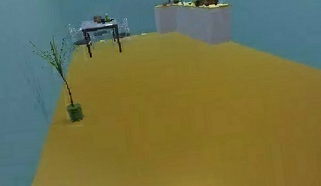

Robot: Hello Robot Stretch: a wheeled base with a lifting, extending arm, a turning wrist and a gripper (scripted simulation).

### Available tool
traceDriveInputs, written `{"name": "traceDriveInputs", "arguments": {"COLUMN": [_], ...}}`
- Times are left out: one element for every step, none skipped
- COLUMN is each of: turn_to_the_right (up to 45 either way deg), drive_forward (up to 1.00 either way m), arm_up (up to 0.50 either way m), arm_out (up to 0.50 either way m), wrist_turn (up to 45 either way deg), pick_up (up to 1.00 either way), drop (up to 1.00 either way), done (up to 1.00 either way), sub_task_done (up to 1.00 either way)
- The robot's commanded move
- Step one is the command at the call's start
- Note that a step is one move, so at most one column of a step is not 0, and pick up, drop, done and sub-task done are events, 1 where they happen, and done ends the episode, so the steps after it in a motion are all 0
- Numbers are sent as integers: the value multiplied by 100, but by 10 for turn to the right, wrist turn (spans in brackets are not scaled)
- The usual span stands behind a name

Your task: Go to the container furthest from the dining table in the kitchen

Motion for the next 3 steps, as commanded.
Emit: {"name": "traceDriveInputs", "arguments": {"turn_to_the_right": [-30, 0, 0], "drive_forward": [0, 100, 100], "arm_up": [0, 0, 0], "arm_out": [0, 0, 0], "wrist_turn": [0, 0, 0], "pick_up": [0, 0, 0], "drop": [0, 0, 0], "done": [0, 0, 0], "sub_task_done": [0, 0, 0]}}
